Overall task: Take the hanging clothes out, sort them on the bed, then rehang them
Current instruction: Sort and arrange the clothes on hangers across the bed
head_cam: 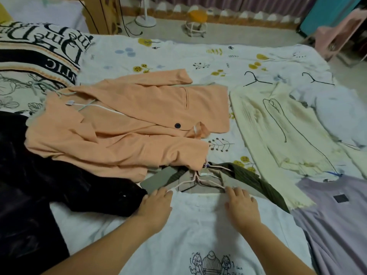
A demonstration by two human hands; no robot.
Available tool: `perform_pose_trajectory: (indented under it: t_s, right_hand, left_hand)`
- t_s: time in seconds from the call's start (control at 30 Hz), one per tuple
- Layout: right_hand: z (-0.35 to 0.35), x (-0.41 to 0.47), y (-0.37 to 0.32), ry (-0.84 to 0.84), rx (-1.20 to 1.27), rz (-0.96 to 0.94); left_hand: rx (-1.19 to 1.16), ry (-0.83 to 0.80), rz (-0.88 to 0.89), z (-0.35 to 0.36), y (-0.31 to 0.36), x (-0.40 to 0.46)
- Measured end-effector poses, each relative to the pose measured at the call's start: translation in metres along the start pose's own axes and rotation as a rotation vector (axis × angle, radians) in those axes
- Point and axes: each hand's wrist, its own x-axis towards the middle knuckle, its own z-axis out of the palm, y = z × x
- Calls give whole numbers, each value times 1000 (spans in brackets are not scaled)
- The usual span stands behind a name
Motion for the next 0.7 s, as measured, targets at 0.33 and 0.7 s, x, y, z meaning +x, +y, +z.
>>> perform_pose_trajectory:
  t_s: [0.33,0.7]
  right_hand:
    - [-1,-20,27,45,123,-42]
    - [-84,-97,48,330,536,-123]
  left_hand:
    - [40,25,-181,-3,22,-7]
    - [-370,295,-185,-68,43,-86]
